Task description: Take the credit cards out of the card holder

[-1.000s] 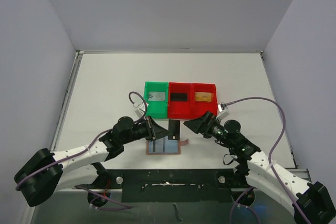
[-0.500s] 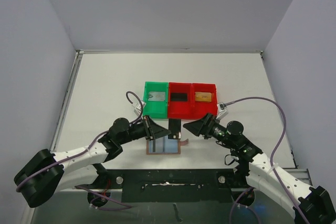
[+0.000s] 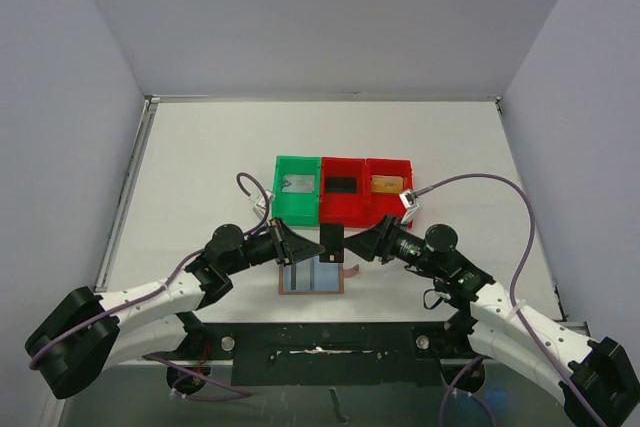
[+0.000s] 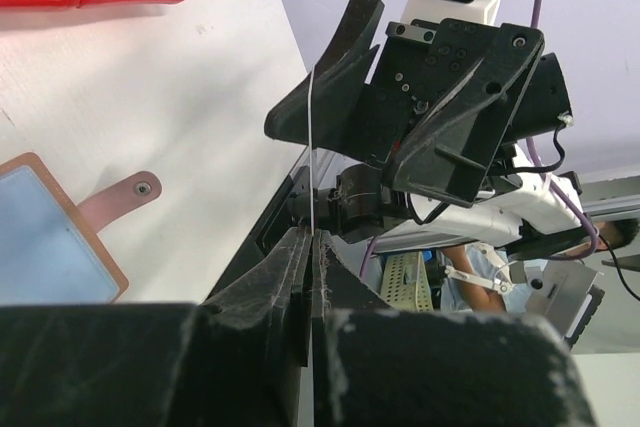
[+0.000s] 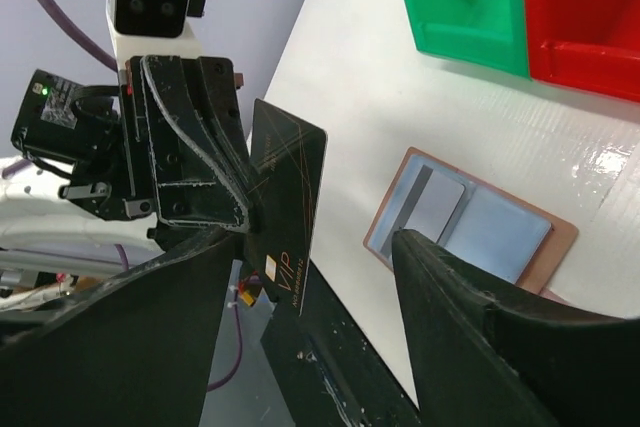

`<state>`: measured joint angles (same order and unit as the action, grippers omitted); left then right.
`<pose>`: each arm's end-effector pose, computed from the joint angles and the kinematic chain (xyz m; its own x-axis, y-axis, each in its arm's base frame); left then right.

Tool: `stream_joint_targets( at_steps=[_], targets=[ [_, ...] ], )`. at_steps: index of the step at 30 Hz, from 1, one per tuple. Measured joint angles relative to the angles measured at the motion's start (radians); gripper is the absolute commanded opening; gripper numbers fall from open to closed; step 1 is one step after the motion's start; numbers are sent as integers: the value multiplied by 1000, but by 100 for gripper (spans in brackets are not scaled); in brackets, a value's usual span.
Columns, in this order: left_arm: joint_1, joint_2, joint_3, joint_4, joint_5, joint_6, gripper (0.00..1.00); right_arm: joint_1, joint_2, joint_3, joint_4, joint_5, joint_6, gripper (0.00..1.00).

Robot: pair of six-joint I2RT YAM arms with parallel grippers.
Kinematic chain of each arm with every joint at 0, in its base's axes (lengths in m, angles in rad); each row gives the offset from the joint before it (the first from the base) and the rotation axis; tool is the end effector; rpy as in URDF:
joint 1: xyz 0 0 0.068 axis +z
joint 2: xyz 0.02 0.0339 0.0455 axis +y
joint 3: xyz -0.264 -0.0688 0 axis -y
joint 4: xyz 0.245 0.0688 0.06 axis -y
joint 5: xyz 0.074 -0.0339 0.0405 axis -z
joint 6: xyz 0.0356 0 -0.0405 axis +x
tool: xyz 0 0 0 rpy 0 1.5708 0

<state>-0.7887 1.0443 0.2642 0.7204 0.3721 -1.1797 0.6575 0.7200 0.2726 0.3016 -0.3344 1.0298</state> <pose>0.1393 -0.1586 0.2057 -0.8635 -0.3528 -0.3605 0.3106 0.1913 -0.9311 0.1313 0.1161 0.2200 -0.7744 0.4251 -0.4687 -0.3311 0.3590 0.8727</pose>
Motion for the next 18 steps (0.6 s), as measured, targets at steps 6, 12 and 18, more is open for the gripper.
stream_joint_targets(
  at_steps=[6, 12, 18],
  targets=[
    [1, 18, 0, 11, 12, -6, 0, 18, 51, 0, 58, -25, 2, 49],
    [5, 19, 0, 30, 26, -10, 0, 18, 82, 0, 136, -56, 14, 40],
    [12, 16, 0, 33, 30, -14, 0, 18, 104, 0, 178, -79, 25, 36]
  ],
)
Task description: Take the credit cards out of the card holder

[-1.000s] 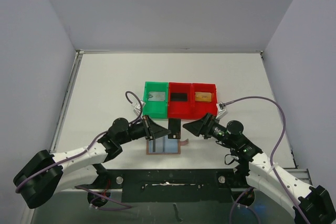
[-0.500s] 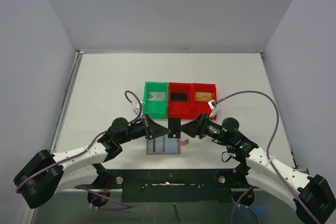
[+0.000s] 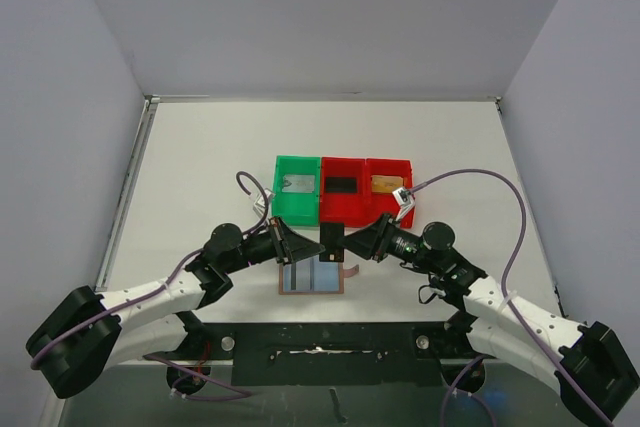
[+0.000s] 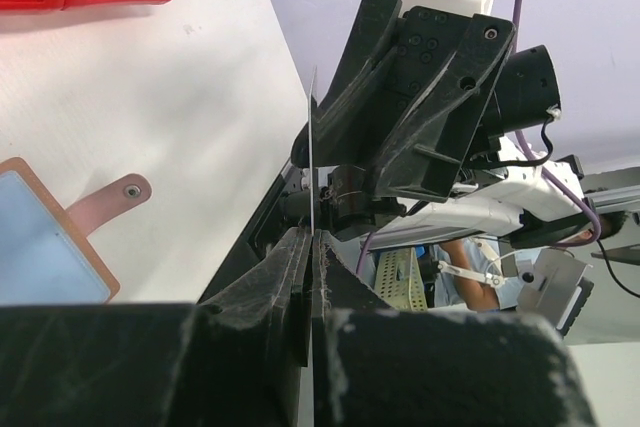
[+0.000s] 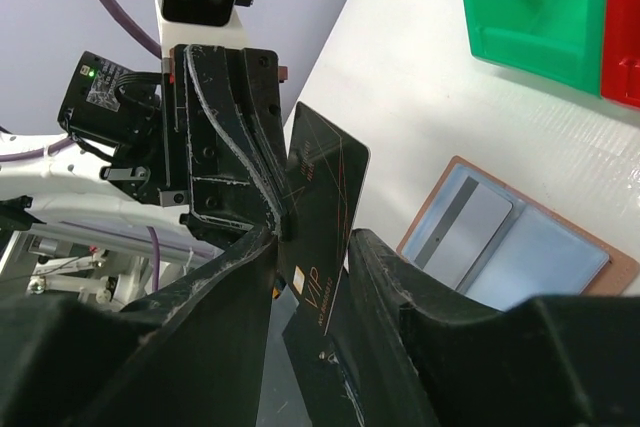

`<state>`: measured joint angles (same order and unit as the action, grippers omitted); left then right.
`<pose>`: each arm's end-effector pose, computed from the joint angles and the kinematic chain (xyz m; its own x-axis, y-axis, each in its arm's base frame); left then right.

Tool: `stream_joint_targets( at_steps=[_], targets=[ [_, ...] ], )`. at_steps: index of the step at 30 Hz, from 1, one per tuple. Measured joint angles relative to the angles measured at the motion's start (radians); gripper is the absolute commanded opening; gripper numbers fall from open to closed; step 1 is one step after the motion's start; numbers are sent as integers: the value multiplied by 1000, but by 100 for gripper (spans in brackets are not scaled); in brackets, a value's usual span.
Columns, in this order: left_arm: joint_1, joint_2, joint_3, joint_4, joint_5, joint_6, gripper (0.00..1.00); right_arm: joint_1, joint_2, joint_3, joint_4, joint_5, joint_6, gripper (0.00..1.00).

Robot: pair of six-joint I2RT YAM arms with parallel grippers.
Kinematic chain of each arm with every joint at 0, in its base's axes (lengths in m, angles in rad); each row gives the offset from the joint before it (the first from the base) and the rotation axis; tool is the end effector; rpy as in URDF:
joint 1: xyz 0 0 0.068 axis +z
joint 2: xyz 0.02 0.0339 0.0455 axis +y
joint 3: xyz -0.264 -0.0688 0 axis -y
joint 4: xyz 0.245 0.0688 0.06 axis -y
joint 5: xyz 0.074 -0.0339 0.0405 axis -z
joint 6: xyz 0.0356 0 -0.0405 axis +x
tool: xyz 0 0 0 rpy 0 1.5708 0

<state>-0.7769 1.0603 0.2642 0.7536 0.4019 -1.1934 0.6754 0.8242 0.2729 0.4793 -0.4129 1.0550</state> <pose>0.1414 -0.1585 0.2062 -0.8700 -0.3444 -0.3527 0.3123 0.1686 -0.9349 0.1371 0.1282 0.2224 -0.7976 0.3820 -0.4668 -0.3877 0.2683 0.8819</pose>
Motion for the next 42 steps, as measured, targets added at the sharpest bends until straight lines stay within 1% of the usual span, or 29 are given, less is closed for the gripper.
stream_joint_targets(
  at_steps=[2, 6, 12, 17, 18, 19, 21, 22, 25, 32, 37, 42],
  targets=[
    [1, -4, 0, 0, 0, 0, 0, 0, 5, 0, 1, -4, 1, 35],
    [2, -10, 0, 1, 0, 0, 0, 0, 5, 0, 7, -14, 4, 30],
    [6, -10, 0, 9, 14, 0, 0, 0, 18, -14, 52, -34, 7, 19],
    [6, -13, 0, 10, 19, -1, 0, 0, 53, -14, 65, -61, 8, 13],
    [7, -13, 0, 9, 19, -1, 0, 0, 54, -14, 68, -62, 7, 13],
    [8, -14, 0, 8, 20, -1, 0, 0, 53, -14, 73, -62, 7, 15],
    [8, -21, 0, 6, 20, -1, 0, 0, 53, -14, 77, -63, 7, 27],
    [8, -26, 0, 6, 19, -4, 0, 0, 53, -14, 77, -64, 4, 29],
    [8, -33, 0, 9, 18, -10, 0, 1, 48, -14, 76, -70, 2, 32],
    [8, -33, 0, 15, 18, -28, 0, 1, 22, -14, 74, -69, 1, 31],
    [8, -33, 0, 17, 18, -32, 0, 1, 27, -14, 77, -69, 4, 24],
    [8, -33, 0, 35, 23, -35, 0, 1, 52, -14, 103, -70, 11, 23]
  ],
)
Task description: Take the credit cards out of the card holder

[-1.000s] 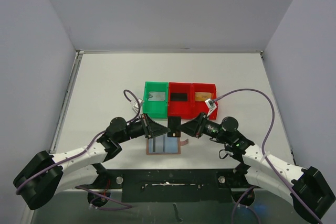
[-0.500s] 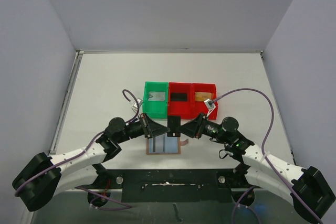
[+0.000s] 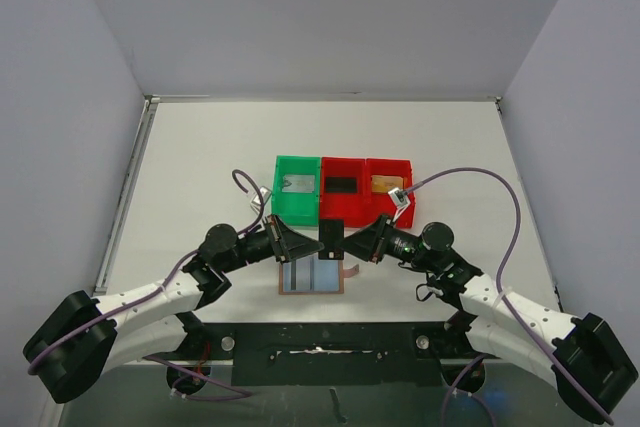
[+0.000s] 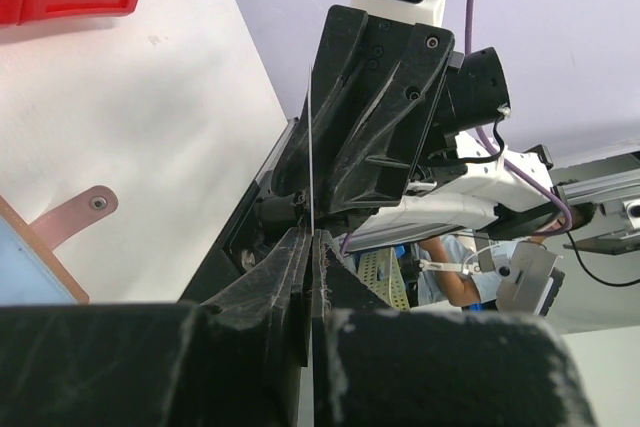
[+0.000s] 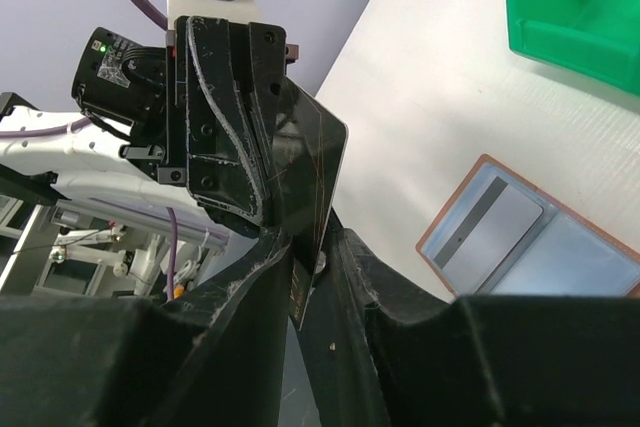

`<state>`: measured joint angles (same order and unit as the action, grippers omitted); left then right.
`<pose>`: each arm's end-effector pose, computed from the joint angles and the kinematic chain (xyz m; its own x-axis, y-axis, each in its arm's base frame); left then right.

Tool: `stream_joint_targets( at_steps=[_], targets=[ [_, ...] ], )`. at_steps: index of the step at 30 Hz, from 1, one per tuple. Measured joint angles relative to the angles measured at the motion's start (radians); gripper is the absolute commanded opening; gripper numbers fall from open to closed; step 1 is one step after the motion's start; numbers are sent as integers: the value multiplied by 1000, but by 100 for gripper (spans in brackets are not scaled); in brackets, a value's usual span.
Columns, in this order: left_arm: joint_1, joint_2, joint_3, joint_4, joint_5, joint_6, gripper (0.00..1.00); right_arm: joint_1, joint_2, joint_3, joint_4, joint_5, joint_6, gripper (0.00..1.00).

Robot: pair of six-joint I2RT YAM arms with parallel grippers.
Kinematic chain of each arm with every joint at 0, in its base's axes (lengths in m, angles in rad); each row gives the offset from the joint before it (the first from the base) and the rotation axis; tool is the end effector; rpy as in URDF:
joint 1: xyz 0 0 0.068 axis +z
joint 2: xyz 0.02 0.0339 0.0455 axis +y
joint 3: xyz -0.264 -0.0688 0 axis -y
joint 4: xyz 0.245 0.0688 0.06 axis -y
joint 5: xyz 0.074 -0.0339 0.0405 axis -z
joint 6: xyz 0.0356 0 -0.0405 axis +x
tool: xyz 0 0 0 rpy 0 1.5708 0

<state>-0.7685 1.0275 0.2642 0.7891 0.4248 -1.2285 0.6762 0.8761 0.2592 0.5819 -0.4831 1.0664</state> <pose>0.1397 -0.1554 0.2162 -0.8693 -0.3533 -0.3456 0.3295 0.1069 -0.9381 0.1386 0.1324 0.2198 -0.8154 0.3397 -0.4688 -0.4189 0.2126 0.8828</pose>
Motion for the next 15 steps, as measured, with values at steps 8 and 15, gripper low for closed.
stream_joint_targets(
  at_steps=[8, 15],
  targets=[
    [3, 11, 0, 16, 14, 0, 0, 0, 13, 0, 37, 0, 14, 25],
    [3, 27, 0, 26, 34, -3, 0, 0, 32, 0, 69, -1, 25, 7]
  ],
)
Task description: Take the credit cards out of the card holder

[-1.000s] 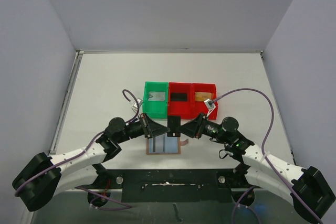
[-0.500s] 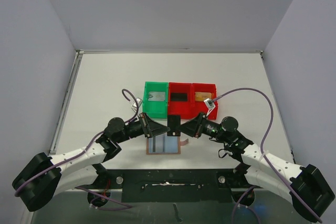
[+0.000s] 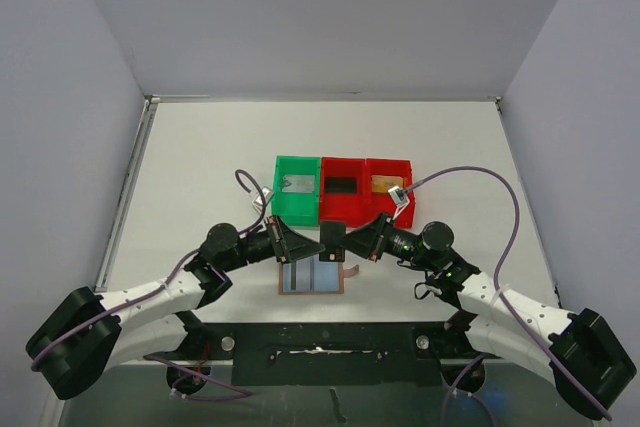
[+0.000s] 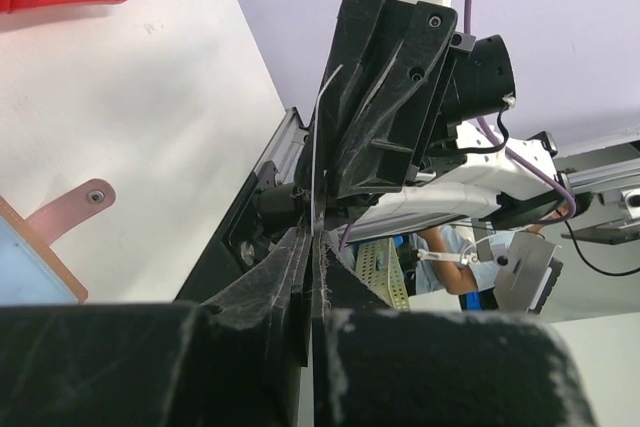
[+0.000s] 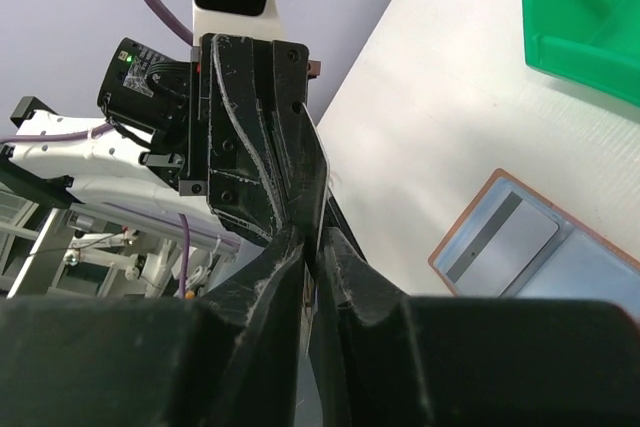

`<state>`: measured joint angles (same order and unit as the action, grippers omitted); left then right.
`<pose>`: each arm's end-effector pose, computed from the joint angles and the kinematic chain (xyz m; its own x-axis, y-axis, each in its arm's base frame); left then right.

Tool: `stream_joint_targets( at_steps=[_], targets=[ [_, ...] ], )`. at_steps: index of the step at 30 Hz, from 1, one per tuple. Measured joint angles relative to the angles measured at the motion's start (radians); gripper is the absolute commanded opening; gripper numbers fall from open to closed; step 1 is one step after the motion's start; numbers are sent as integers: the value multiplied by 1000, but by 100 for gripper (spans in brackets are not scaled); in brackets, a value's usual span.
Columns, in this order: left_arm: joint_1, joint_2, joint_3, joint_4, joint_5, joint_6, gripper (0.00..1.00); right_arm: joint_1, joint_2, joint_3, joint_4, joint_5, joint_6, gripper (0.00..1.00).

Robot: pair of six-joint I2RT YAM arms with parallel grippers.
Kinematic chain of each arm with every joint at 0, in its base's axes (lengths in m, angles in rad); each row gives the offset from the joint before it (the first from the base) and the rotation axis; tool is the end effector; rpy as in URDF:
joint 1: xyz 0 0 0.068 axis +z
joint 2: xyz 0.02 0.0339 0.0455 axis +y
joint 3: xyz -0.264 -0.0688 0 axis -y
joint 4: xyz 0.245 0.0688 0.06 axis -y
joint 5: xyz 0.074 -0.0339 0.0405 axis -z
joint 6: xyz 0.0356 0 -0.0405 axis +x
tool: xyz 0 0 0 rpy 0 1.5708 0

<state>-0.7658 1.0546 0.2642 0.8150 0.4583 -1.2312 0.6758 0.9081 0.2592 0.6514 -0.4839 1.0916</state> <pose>0.1409 -0.1573 0.2138 -0.8808 -0.3261 -0.3433 0.3300 0.0971 -0.9390 0.1414 0.1346 0.2216 -0.8125 0.3553 -0.4621 -0.4244 0.1829 0.8868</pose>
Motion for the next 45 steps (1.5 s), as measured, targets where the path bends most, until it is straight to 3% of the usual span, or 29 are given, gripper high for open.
stream_joint_targets(
  at_steps=[2, 8, 14, 19, 23, 28, 34, 37, 41, 45],
  targets=[
    [2, 0, 0, -3, -1, 1, 20, 0, 2, 0, 8, 0, 6, 0],
    [2, -31, 9, -122, -13, 43, 70, 0, 1, 0, -24, 9, 0, 0],
    [2, -131, 95, -397, -129, 142, 71, 0, -53, 28, -187, 98, -60, 0],
    [5, -229, 176, -658, -290, 232, 72, 0, -112, 153, -407, 298, -188, 0],
    [13, -264, 244, -853, -420, 317, 72, 0, -123, 214, -473, 451, -349, 2],
    [17, -261, 348, -1047, -560, 455, 73, 0, 25, 360, -600, 617, -608, 0],
    [48, -215, 439, -1126, -646, 583, 75, 8, 232, 524, -642, 735, -866, 0],
    [126, -175, 455, -1152, -623, 610, 75, 14, 311, 560, -629, 724, -970, 0],
    [357, -132, 459, -1172, -500, 644, 75, 33, 418, 628, -623, 652, -1099, 0],
    [490, -129, 459, -1178, -422, 681, 75, 31, 517, 687, -597, 627, -1215, 0]
  ],
)
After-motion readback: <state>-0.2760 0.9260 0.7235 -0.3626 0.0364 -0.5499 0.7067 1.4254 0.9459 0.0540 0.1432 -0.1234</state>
